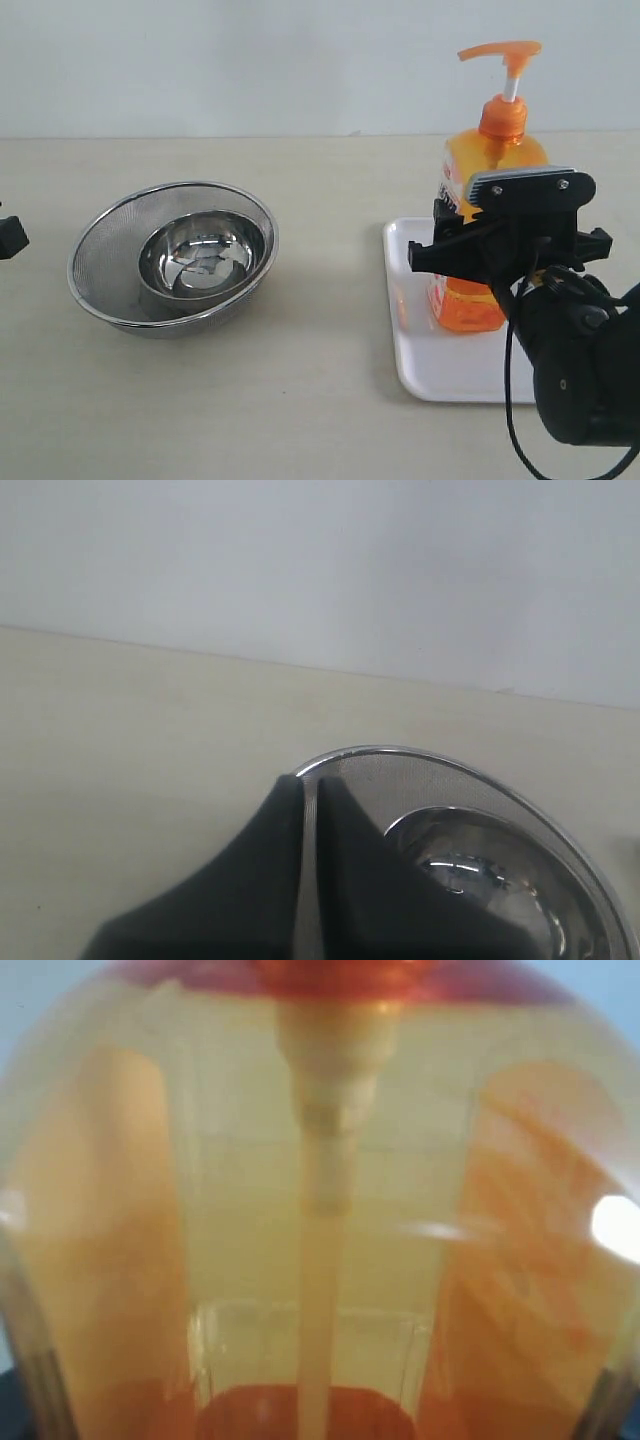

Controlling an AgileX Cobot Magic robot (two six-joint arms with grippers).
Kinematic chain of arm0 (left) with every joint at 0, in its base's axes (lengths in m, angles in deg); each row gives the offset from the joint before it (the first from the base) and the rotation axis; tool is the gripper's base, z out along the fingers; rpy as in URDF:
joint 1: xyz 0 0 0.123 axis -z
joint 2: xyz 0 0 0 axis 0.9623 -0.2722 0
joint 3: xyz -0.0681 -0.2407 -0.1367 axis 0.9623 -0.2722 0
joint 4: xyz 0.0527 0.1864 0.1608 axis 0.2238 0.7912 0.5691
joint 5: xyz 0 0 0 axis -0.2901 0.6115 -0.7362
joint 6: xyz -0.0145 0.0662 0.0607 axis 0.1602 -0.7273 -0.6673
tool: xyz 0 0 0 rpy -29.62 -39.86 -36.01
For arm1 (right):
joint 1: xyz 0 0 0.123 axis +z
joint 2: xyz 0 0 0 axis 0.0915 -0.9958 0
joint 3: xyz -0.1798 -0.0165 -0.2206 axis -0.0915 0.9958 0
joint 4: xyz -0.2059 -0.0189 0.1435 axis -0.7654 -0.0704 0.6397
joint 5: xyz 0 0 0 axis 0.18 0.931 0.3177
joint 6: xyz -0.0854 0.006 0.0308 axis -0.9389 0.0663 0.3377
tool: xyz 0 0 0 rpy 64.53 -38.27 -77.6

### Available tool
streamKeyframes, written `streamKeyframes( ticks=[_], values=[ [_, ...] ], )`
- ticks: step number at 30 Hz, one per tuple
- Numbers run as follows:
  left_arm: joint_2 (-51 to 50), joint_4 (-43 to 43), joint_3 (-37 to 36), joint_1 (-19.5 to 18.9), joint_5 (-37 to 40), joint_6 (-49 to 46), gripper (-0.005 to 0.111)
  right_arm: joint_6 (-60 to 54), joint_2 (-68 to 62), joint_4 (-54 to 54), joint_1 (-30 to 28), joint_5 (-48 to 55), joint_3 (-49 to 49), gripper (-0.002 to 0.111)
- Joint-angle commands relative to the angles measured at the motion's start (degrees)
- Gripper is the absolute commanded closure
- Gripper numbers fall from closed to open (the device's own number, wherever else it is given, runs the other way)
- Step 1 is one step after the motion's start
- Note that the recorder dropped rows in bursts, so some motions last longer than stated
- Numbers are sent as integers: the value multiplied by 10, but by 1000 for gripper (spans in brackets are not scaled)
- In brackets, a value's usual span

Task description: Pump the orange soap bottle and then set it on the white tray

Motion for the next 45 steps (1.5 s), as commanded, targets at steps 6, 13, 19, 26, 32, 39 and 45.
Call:
streamKeyframes(
  ticks=[6,13,19,26,32,39,45],
  values=[
    [2,-3,-3,0,0,3,102,21,2,-30,-21,-30,-5,109],
    [2,-3,-3,0,1,3,102,7,2,-33,-21,-30,-4,109],
    [2,-3,-3,0,1,3,102,-16,2,-2,-21,-30,-4,101],
    [2,-3,-3,0,1,3,102,-13,2,-9,-21,-30,-4,33],
    [2,-3,-3,0,1,3,102,-10,2,-4,-21,-30,-4,14],
    [2,-3,-3,0,1,3,102,-6,10,-4,-21,-30,-4,14],
    [2,-3,-3,0,1,3,102,-31,60,-3,-21,-6,-4,14]
  ],
)
